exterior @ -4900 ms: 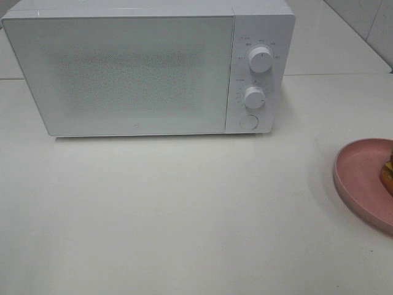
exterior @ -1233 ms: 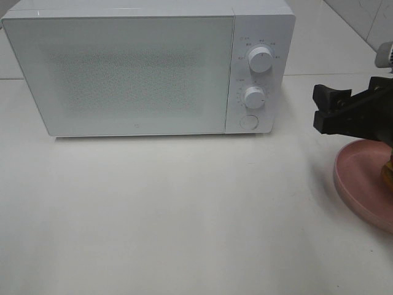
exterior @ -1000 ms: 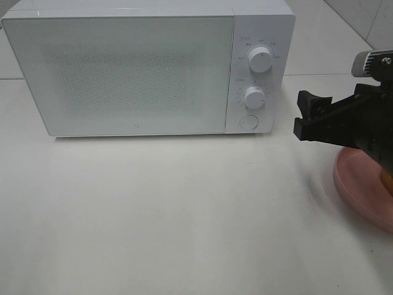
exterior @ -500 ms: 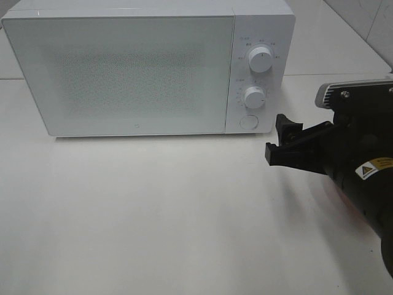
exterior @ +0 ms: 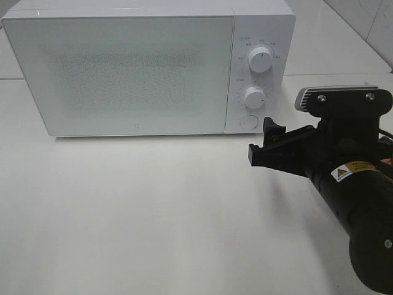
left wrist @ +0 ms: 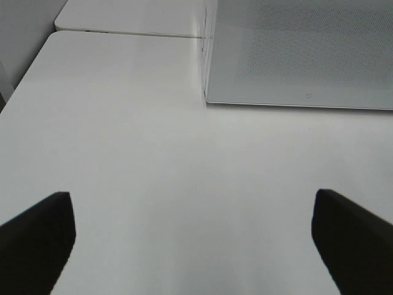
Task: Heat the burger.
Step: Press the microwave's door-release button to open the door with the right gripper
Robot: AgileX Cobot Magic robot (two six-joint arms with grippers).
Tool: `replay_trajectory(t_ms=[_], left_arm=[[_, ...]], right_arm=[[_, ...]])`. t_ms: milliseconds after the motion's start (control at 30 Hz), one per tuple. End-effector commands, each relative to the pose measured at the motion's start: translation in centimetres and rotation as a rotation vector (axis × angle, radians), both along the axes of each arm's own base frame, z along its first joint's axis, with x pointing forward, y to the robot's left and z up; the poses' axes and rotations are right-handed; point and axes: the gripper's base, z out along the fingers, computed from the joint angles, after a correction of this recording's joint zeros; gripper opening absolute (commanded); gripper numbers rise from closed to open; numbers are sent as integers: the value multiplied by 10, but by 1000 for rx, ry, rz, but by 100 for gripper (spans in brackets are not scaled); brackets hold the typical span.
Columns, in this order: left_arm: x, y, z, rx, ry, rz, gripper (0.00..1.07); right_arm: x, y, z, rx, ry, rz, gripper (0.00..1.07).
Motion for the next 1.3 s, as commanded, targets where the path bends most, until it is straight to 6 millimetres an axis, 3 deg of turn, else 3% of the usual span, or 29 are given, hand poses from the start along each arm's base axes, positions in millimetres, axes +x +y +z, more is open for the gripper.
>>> replay_trajectory(t_ms=[33, 333, 667, 800, 1133, 1300], left_arm=[[-3, 0, 0, 0, -24, 2, 100], [-3, 0, 0, 0, -24, 2, 100], [-3, 0, 0, 0, -24, 2, 100], [-3, 0, 0, 0, -24, 2, 100], [-3, 0, 0, 0, -24, 2, 100], [-3, 0, 0, 0, -24, 2, 100]], right_arm=[[1, 4, 2, 56, -8, -5, 76], [1, 4, 2, 202, 1, -42, 70], [1, 4, 2, 616, 33, -146, 46], [1, 4, 2, 836, 50, -201, 30], [1, 4, 1, 1154, 91, -285, 20], [0, 5, -1, 1331, 125, -340, 8]])
